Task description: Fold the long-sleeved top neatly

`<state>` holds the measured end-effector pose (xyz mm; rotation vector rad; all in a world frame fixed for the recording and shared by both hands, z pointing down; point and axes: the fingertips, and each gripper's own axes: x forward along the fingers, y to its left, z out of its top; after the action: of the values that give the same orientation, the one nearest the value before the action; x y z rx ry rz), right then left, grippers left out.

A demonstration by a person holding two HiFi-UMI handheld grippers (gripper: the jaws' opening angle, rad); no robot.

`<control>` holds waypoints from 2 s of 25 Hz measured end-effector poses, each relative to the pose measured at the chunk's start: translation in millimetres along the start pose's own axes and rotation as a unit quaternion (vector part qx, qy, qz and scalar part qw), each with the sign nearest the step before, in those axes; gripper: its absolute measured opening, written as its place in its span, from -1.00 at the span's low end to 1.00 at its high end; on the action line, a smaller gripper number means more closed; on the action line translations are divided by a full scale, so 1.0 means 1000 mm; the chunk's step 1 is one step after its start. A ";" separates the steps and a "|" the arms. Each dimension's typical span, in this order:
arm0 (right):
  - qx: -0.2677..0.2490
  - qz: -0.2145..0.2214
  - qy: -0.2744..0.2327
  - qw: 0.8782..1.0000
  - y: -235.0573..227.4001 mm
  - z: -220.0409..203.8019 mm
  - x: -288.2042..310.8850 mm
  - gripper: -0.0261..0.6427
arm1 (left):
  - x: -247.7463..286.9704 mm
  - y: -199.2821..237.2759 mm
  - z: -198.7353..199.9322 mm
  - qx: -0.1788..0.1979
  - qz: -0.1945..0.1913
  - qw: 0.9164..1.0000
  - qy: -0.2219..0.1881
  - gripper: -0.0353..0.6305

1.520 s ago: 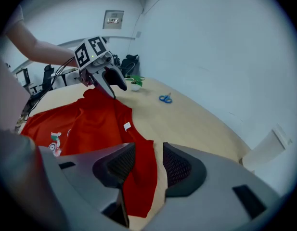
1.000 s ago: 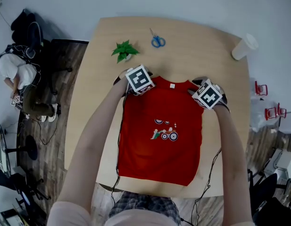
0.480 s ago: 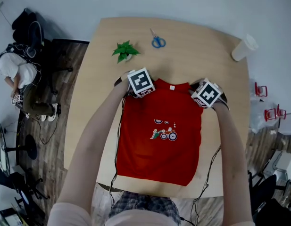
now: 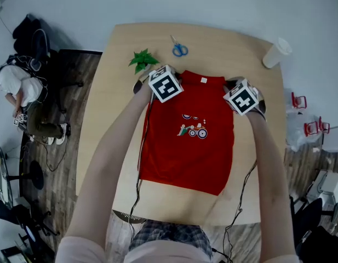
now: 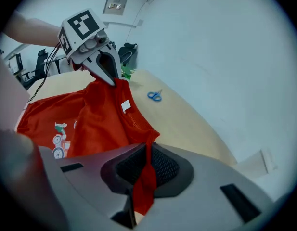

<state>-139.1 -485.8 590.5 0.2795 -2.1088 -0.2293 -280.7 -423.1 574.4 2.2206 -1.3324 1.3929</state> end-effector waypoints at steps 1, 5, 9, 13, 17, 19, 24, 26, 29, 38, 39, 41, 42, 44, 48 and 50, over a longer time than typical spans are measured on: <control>-0.003 -0.005 -0.002 1.000 -0.002 0.003 -0.006 -0.79 | -0.005 0.001 0.005 0.004 0.004 1.000 -0.004 -0.80; -0.006 -0.001 -0.010 1.000 0.008 0.006 -0.034 -0.79 | -0.025 -0.010 0.010 0.018 0.006 1.000 -0.013 -0.80; -0.005 0.018 -0.035 0.999 0.031 0.007 -0.066 -0.79 | -0.052 -0.031 0.007 0.029 -0.002 0.999 -0.026 -0.80; -0.019 0.039 -0.063 0.997 0.063 0.012 -0.102 -0.79 | -0.091 -0.062 0.001 0.042 -0.025 0.998 -0.046 -0.80; -0.037 0.064 -0.075 0.994 0.102 0.008 -0.131 -0.79 | -0.123 -0.099 -0.013 0.048 -0.043 0.997 -0.053 -0.80; -0.047 0.077 -0.075 0.993 0.121 0.004 -0.144 -0.79 | -0.137 -0.118 -0.020 0.045 -0.052 0.996 -0.059 -0.80; -0.069 0.108 -0.080 0.989 0.169 -0.004 -0.178 -0.79 | -0.177 -0.165 -0.035 0.038 -0.078 0.993 -0.077 -0.80; -0.079 0.120 -0.081 0.986 0.188 -0.009 -0.190 -0.79 | -0.189 -0.185 -0.041 0.039 -0.088 0.992 -0.078 -0.80; -0.092 0.138 -0.082 0.983 0.215 -0.017 -0.205 -0.79 | -0.203 -0.213 -0.053 0.046 -0.099 0.991 -0.077 -0.80; -0.125 0.189 -0.060 0.972 0.290 -0.054 -0.218 -0.79 | -0.219 -0.279 -0.086 0.059 -0.131 0.988 -0.055 -0.80; -0.127 0.196 -0.054 0.971 0.298 -0.060 -0.216 -0.79 | -0.218 -0.286 -0.091 0.059 -0.136 0.988 -0.051 -0.80; -0.134 0.210 -0.044 0.967 0.312 -0.071 -0.212 -0.79 | -0.214 -0.302 -0.101 0.057 -0.148 0.986 -0.042 -0.80; -0.138 0.217 -0.039 0.966 0.318 -0.077 -0.210 -0.79 | -0.211 -0.310 -0.106 0.056 -0.154 0.986 -0.038 -0.80; -0.149 0.230 -0.029 0.961 0.330 -0.087 -0.206 -0.79 | -0.205 -0.326 -0.115 0.054 -0.165 0.984 -0.031 -0.80; -0.164 0.259 -0.007 0.952 0.350 -0.107 -0.197 -0.79 | -0.195 -0.350 -0.130 0.045 -0.184 0.982 -0.019 -0.80; -0.172 0.270 0.004 0.947 0.359 -0.118 -0.190 -0.78 | -0.189 -0.359 -0.136 0.042 -0.190 0.981 -0.012 -0.80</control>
<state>19.9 -94.2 595.6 -0.5001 -2.0086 -0.2593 -116.0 -29.2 594.5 2.3896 -0.8069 1.3006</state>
